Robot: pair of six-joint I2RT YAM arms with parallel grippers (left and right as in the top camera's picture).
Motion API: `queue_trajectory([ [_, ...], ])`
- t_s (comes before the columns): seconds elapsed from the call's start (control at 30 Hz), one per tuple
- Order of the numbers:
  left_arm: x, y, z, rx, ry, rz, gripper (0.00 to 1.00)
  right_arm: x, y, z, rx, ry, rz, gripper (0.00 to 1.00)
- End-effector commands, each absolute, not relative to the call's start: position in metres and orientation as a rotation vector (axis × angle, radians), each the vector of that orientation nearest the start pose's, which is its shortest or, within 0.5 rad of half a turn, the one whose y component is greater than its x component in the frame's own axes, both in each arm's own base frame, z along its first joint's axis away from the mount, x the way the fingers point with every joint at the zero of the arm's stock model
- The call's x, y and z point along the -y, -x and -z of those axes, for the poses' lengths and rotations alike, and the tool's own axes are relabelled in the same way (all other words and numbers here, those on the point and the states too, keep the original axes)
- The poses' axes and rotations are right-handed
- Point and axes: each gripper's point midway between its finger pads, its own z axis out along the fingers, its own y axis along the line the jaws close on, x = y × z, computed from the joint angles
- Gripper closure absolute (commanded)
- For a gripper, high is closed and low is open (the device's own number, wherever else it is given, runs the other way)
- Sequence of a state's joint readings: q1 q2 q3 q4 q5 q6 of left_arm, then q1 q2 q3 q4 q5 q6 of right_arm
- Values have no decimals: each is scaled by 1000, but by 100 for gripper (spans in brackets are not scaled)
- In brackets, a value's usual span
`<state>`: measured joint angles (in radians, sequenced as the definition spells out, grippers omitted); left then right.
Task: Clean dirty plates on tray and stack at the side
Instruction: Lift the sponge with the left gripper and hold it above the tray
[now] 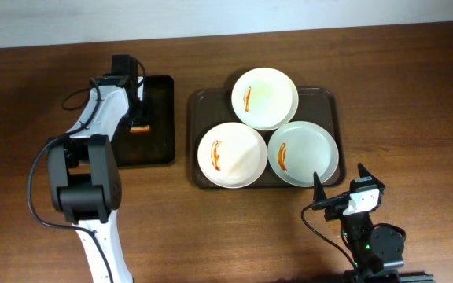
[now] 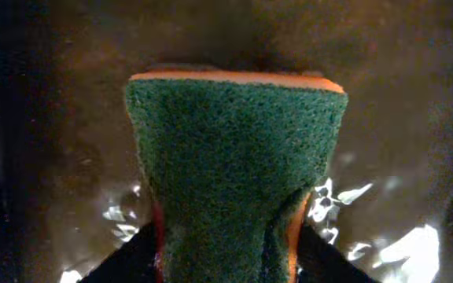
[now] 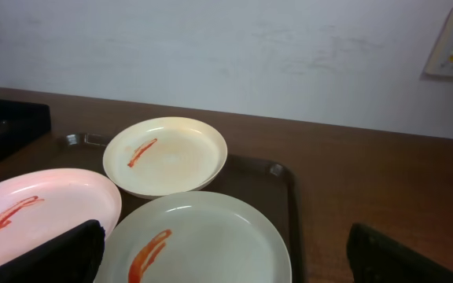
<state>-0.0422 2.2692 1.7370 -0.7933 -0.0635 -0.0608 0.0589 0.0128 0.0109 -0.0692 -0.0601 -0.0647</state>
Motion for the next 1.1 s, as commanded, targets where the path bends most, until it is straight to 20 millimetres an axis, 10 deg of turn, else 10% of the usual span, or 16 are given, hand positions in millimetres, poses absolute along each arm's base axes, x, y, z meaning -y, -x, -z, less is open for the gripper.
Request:
queue_trajectory([
  [0.0, 3, -493, -3, -2891, 12, -98, 54, -25, -245, -156, -1640, 150, -37, 2],
  [0.23, 3, -509, -7, -2826, 14, -94, 41, -25, -245, -156, -1640, 150, -37, 1],
  [0.43, 3, -505, -6, -2842, 13, -95, 97, -25, -245, -156, -1640, 150, -37, 2],
  [0.5, 4, -505, -8, -2842, 11, -84, 100, -25, -245, -156, -1640, 150, -37, 2],
  [0.63, 8, -505, -44, -2821, 8, -50, 100, -25, -245, -156, -1640, 150, -37, 2],
  [0.87, 38, -513, -176, -2550, 25, 241, 100, -25, -245, -156, -1640, 150, -37, 2],
  [1.07, 29, -501, -159, -2574, 585, 690, 100, -25, -245, -156, -1640, 150, -37, 2],
])
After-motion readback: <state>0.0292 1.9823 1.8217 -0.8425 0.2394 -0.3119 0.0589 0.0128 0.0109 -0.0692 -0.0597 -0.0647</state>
